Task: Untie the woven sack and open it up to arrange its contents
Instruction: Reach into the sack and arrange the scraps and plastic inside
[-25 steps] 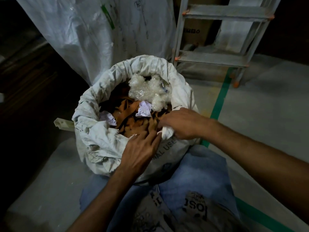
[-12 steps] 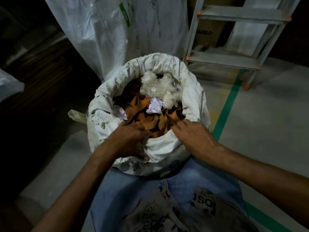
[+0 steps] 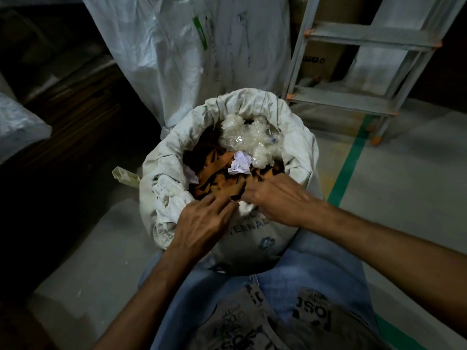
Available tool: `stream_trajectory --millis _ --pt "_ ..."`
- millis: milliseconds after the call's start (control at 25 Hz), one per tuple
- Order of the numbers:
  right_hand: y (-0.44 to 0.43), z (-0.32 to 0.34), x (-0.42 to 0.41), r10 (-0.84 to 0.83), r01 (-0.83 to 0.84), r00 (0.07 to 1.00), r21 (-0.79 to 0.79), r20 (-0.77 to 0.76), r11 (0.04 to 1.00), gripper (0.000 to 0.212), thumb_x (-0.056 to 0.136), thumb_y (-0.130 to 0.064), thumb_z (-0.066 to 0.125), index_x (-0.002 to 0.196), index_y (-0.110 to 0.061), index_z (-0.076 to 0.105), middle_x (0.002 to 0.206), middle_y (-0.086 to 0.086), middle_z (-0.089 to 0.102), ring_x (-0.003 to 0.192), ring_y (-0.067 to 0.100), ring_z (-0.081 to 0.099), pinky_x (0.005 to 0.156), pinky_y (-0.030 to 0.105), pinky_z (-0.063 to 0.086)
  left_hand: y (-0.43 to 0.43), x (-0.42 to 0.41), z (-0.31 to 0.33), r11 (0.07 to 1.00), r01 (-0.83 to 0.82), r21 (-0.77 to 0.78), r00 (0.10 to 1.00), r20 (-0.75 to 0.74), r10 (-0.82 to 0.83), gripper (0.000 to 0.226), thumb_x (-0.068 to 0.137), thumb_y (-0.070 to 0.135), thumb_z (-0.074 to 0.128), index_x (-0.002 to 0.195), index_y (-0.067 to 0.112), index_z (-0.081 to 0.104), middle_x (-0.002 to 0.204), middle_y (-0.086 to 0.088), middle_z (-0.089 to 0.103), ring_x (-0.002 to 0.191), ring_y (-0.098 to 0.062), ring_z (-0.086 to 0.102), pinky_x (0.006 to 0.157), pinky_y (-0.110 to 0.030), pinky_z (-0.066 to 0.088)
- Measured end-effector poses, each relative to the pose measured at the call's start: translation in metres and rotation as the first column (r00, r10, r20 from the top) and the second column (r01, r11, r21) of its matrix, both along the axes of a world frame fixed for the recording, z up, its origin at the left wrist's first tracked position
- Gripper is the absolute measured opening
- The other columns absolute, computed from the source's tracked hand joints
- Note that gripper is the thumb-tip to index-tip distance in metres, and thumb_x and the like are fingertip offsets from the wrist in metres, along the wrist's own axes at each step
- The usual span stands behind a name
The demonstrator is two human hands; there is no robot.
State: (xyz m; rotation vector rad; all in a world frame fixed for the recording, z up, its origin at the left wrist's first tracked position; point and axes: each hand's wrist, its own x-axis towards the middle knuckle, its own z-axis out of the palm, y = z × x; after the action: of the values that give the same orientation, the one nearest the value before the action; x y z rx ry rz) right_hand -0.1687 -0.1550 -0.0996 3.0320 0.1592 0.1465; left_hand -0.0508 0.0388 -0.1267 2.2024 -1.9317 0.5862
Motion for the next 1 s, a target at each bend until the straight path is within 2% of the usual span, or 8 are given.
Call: stream_trajectory --millis 160,360,480,560,680,800,920,1000 --pt "-0.003 -0.032 -0.020 0.039 -0.014 0.976 -0.116 0.215 0.993 0.017 0.094 0.001 0.061 0.102 -0.011 0.069 0.090 0.005 0.068 0.062 0.021 0.063 0.047 0.033 0.047 -0.008 -0.007 0.004 0.997 -0.071 0.005 0.994 -0.082 0.071 0.021 0.084 0.016 0.071 0.105 0.013 0.068 0.100 -0.007 0.066 0.080 -0.026 0.057 0.057 -0.035 0.041" --pt "0.019 -0.072 -0.040 0.103 -0.083 0.985 -0.146 0.135 0.986 0.027 0.097 0.002 0.045 0.109 -0.005 0.068 0.093 0.008 0.069 0.063 0.023 0.063 0.051 0.037 0.053 0.017 0.012 0.040 0.920 0.062 0.388 0.882 -0.452 0.132 0.056 0.090 0.048 0.068 0.141 0.030 0.054 0.144 0.003 0.054 0.119 -0.020 0.061 0.088 -0.035 0.055" --pt "0.023 -0.076 -0.046 0.121 -0.106 0.988 -0.148 0.097 0.983 0.029 0.097 0.000 0.043 0.112 -0.004 0.067 0.101 0.012 0.071 0.067 0.026 0.065 0.054 0.038 0.055 0.015 0.041 0.051 0.825 -0.015 0.565 0.980 -0.155 0.124 0.078 0.086 0.057 0.067 0.154 0.039 0.034 0.163 0.012 0.031 0.153 -0.022 0.023 0.116 -0.048 0.029" --pt "0.024 -0.070 -0.045 0.088 -0.074 0.993 -0.156 0.083 0.985 0.030 0.095 0.000 0.044 0.115 -0.003 0.067 0.104 0.013 0.072 0.070 0.027 0.067 0.056 0.037 0.056 0.006 0.050 0.045 0.788 -0.046 0.615 0.992 -0.063 0.107 0.084 0.078 0.066 0.069 0.152 0.043 0.036 0.150 0.015 0.049 0.144 -0.020 0.037 0.108 -0.047 0.031" --pt "0.037 -0.038 -0.039 -0.097 0.095 0.995 -0.052 -0.037 0.994 0.028 0.090 -0.019 0.059 0.116 -0.014 0.066 0.099 0.003 0.071 0.076 0.023 0.066 0.058 0.030 0.046 0.012 0.052 0.021 0.841 -0.005 0.541 1.000 -0.004 0.009 0.063 0.071 0.041 0.081 0.130 0.035 0.060 0.118 0.008 0.067 0.108 -0.023 0.060 0.082 -0.041 0.043" --pt "0.045 0.005 -0.013 -0.228 0.272 0.927 0.116 -0.298 0.955 0.075 0.087 -0.066 0.055 0.147 -0.024 0.045 0.123 -0.003 0.066 0.094 0.022 0.067 0.068 0.028 0.039 0.036 0.048 -0.009 0.954 -0.011 0.299 0.999 0.052 -0.004 0.041 0.092 0.020 0.067 0.131 0.015 0.058 0.109 -0.010 0.066 0.097 -0.034 0.063 0.068 -0.044 0.053" --pt "0.029 0.009 0.034 -0.159 0.285 0.901 0.276 -0.403 0.918 0.085 0.079 -0.077 0.062 0.152 -0.038 0.040 0.145 -0.007 0.058 0.121 0.022 0.060 0.093 0.037 0.051 0.044 0.039 -0.023 0.985 -0.054 0.167 0.998 0.038 0.049 0.035 0.096 0.011 0.050 0.131 0.010 0.055 0.110 -0.014 0.066 0.098 -0.038 0.065 0.070 -0.047 0.054" --pt "0.033 -0.002 0.060 -0.009 0.234 0.850 0.361 -0.527 0.903 0.066 0.075 -0.070 0.070 0.130 -0.035 0.059 0.118 -0.008 0.068 0.103 0.022 0.064 0.084 0.040 0.054 0.043 0.047 -0.011 0.966 -0.028 0.258 0.994 -0.099 0.055 0.053 0.079 0.022 0.070 0.131 0.017 0.058 0.114 -0.009 0.063 0.102 -0.033 0.061 0.076 -0.044 0.051"
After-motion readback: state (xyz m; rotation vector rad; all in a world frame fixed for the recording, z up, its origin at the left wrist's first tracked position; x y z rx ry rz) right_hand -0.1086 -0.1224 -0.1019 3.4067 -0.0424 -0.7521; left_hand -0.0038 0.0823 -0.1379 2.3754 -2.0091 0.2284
